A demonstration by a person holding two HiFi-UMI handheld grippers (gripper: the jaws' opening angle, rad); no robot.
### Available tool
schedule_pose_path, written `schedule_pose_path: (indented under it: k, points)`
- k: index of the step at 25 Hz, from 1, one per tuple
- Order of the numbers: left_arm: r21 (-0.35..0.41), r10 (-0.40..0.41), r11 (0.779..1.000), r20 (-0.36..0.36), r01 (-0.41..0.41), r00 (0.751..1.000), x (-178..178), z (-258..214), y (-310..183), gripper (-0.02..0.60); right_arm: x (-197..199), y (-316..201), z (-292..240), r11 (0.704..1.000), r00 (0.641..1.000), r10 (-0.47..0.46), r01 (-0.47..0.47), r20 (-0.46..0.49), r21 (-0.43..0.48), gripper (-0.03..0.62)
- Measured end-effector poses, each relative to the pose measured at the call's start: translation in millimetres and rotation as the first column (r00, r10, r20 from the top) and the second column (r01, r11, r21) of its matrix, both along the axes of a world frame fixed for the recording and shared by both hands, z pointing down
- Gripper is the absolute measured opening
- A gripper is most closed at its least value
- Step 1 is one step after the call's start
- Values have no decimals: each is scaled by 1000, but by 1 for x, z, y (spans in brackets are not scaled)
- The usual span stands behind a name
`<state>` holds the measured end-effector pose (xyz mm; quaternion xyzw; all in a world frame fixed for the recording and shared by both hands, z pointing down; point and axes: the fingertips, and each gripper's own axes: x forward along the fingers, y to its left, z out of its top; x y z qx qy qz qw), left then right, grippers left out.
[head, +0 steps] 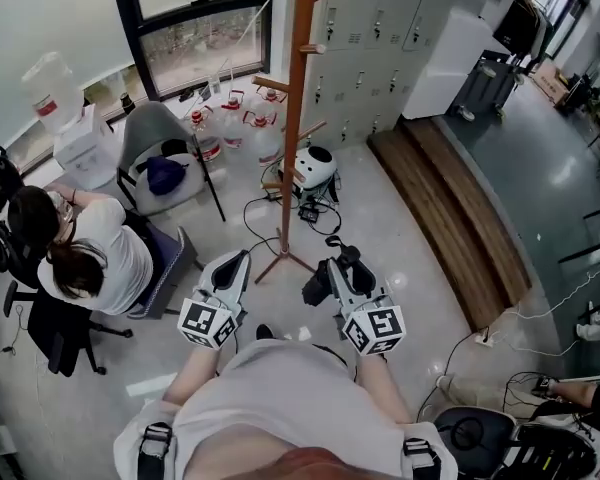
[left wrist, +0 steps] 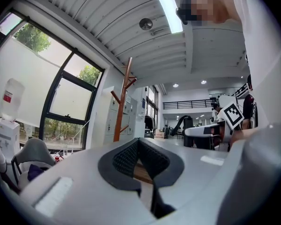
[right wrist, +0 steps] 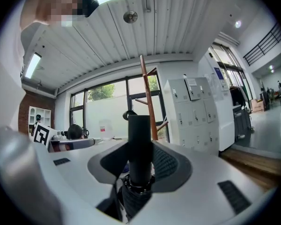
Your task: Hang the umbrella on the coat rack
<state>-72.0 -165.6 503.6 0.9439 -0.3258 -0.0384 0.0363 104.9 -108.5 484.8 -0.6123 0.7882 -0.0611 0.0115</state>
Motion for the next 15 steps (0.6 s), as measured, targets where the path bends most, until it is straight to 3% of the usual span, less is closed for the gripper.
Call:
schedule_pose_path:
  k: [6,15]
  points:
    - [-24,16,1000,-16,-16,1000,-18,4,-48,9,-12,-43,7,999,999,34,-34,-10,-15,156]
    - [-75,11,997,-36,-14,999,-15,19,-68,11,-17,-75,20,999,999,15,-17,-40,-49,156]
